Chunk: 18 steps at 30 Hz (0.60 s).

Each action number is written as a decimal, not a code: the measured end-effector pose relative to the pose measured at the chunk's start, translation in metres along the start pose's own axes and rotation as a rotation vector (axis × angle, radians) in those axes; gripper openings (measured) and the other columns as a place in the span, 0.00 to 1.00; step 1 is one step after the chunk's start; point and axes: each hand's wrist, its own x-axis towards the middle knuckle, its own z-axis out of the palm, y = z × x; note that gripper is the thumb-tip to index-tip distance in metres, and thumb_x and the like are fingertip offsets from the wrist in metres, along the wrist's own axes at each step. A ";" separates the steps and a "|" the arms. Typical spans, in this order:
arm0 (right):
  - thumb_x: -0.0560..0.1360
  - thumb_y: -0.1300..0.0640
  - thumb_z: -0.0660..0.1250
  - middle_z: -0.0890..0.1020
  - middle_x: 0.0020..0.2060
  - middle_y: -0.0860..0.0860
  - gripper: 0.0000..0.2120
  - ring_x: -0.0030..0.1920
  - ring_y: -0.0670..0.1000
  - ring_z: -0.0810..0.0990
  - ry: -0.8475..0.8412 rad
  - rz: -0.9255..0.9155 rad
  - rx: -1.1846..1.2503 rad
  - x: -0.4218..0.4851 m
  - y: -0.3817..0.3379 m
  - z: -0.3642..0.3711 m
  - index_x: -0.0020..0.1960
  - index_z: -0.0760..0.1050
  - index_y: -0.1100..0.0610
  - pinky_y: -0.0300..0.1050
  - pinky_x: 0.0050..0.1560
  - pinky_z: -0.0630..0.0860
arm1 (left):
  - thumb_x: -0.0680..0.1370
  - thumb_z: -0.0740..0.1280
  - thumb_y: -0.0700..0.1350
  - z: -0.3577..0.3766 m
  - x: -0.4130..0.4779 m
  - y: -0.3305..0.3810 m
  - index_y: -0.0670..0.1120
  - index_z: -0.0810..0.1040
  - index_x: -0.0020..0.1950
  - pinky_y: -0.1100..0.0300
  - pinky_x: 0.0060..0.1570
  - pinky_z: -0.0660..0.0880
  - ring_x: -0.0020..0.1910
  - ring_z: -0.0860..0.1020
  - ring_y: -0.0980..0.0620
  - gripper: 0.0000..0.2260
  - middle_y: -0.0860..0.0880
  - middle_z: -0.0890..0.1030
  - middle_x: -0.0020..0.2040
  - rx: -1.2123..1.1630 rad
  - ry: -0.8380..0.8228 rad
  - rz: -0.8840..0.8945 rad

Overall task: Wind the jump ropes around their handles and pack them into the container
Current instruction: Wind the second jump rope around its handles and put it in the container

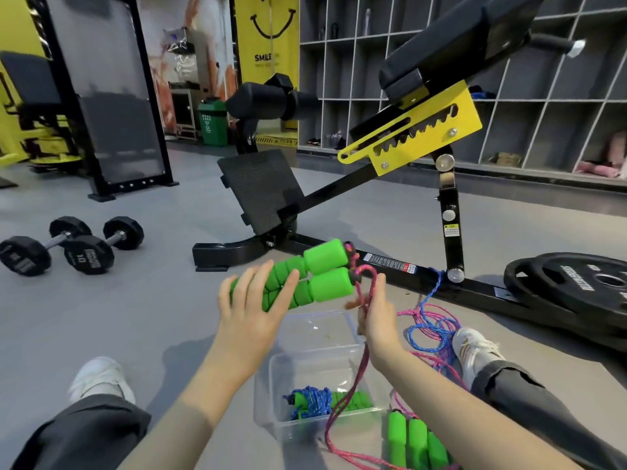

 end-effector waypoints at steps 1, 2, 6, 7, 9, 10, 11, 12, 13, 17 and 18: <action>0.79 0.38 0.46 0.71 0.25 0.53 0.31 0.29 0.52 0.69 0.139 -0.039 -0.020 0.006 -0.001 0.001 0.30 0.73 0.54 0.48 0.40 0.70 | 0.71 0.60 0.28 -0.003 0.005 0.005 0.47 0.59 0.73 0.39 0.55 0.68 0.60 0.69 0.37 0.33 0.35 0.67 0.64 -0.023 0.007 0.033; 0.80 0.39 0.48 0.74 0.30 0.54 0.28 0.35 0.53 0.72 0.235 -0.069 -0.003 0.010 -0.002 0.003 0.30 0.72 0.53 0.50 0.46 0.71 | 0.74 0.55 0.28 -0.006 0.010 0.010 0.48 0.59 0.73 0.39 0.55 0.69 0.60 0.69 0.38 0.29 0.35 0.67 0.63 -0.049 0.007 0.065; 0.81 0.57 0.56 0.75 0.33 0.48 0.14 0.39 0.51 0.72 0.266 -0.163 0.087 0.007 -0.007 0.010 0.38 0.72 0.52 0.47 0.45 0.68 | 0.81 0.49 0.34 -0.011 0.026 0.025 0.55 0.60 0.72 0.42 0.54 0.69 0.59 0.71 0.40 0.24 0.38 0.69 0.63 -0.042 0.047 0.102; 0.80 0.60 0.56 0.78 0.35 0.51 0.10 0.41 0.52 0.73 0.244 -0.214 -0.069 0.002 -0.005 0.013 0.43 0.74 0.55 0.45 0.43 0.67 | 0.81 0.50 0.35 -0.008 0.027 0.025 0.56 0.61 0.72 0.42 0.54 0.69 0.59 0.71 0.41 0.23 0.38 0.69 0.63 -0.016 0.066 0.094; 0.80 0.60 0.53 0.80 0.41 0.58 0.11 0.40 0.56 0.74 0.164 -0.328 -0.327 -0.010 0.003 0.017 0.52 0.74 0.58 0.46 0.40 0.66 | 0.81 0.53 0.36 -0.002 0.026 0.021 0.57 0.61 0.73 0.42 0.55 0.68 0.59 0.71 0.41 0.24 0.38 0.69 0.63 0.061 0.084 0.081; 0.81 0.58 0.52 0.79 0.41 0.58 0.12 0.40 0.57 0.74 0.102 -0.381 -0.389 -0.017 0.007 0.016 0.52 0.73 0.57 0.48 0.40 0.68 | 0.80 0.54 0.36 0.000 0.025 0.018 0.57 0.62 0.73 0.41 0.55 0.68 0.59 0.71 0.41 0.24 0.37 0.69 0.64 0.102 0.085 0.080; 0.81 0.57 0.51 0.78 0.38 0.56 0.11 0.39 0.57 0.74 0.037 -0.426 -0.426 -0.023 0.011 0.014 0.49 0.72 0.56 0.50 0.41 0.68 | 0.80 0.54 0.35 0.001 0.023 0.014 0.57 0.63 0.72 0.41 0.55 0.68 0.59 0.71 0.41 0.25 0.37 0.70 0.64 0.138 0.080 0.085; 0.81 0.57 0.51 0.76 0.35 0.54 0.11 0.38 0.56 0.72 -0.022 -0.448 -0.469 -0.029 0.014 0.011 0.45 0.70 0.55 0.50 0.40 0.68 | 0.79 0.52 0.34 0.002 0.020 0.009 0.57 0.65 0.72 0.41 0.54 0.68 0.59 0.71 0.40 0.26 0.37 0.70 0.64 0.164 0.067 0.090; 0.80 0.57 0.51 0.73 0.32 0.53 0.11 0.36 0.55 0.71 -0.079 -0.464 -0.515 -0.034 0.017 0.006 0.42 0.67 0.56 0.50 0.39 0.67 | 0.79 0.51 0.33 0.001 0.017 0.005 0.58 0.66 0.71 0.41 0.54 0.68 0.58 0.71 0.40 0.26 0.37 0.70 0.63 0.181 0.047 0.095; 0.80 0.58 0.53 0.71 0.28 0.52 0.14 0.32 0.51 0.69 -0.325 -0.466 -0.622 -0.053 0.006 -0.014 0.42 0.72 0.64 0.49 0.39 0.68 | 0.77 0.48 0.31 0.005 -0.004 -0.009 0.57 0.66 0.71 0.42 0.54 0.67 0.58 0.72 0.39 0.30 0.37 0.70 0.64 0.243 -0.047 0.133; 0.80 0.58 0.54 0.70 0.27 0.51 0.14 0.31 0.48 0.69 -0.381 -0.457 -0.644 -0.057 -0.003 -0.018 0.43 0.73 0.65 0.47 0.38 0.68 | 0.77 0.48 0.31 0.006 -0.009 -0.010 0.57 0.66 0.72 0.41 0.54 0.67 0.58 0.72 0.39 0.29 0.37 0.70 0.64 0.245 -0.061 0.141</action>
